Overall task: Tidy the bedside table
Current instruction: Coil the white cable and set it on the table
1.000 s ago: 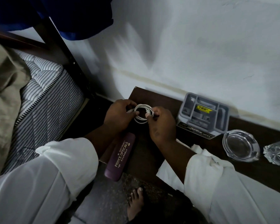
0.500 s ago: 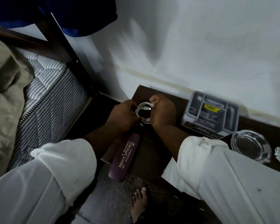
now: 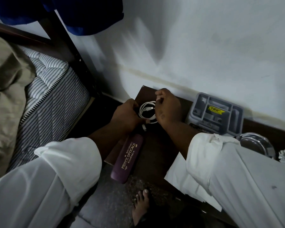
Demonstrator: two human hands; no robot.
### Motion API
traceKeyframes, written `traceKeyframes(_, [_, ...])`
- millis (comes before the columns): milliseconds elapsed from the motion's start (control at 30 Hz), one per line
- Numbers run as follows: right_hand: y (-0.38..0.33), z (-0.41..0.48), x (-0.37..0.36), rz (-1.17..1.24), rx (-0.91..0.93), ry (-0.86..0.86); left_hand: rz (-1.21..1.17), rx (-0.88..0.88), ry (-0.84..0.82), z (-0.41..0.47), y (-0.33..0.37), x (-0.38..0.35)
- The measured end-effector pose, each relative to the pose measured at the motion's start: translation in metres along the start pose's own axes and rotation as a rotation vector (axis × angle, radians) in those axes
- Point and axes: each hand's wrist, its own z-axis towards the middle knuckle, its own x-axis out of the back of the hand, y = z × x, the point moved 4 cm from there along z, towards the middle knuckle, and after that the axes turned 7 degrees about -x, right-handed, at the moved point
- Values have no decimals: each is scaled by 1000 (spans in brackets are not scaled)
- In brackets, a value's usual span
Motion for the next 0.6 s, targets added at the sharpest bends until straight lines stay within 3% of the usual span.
traceKeyframes(333, [-15, -39, 37, -156, 171, -73, 148, -53, -2, -24, 25, 13])
traceKeyframes(500, [-21, -65, 79, -117, 224, -43, 182, -71, 7, -50, 40, 17])
traceKeyframes(600, [-11, -86, 112, -66, 220, -41, 191, -128, 95, -75, 56, 14])
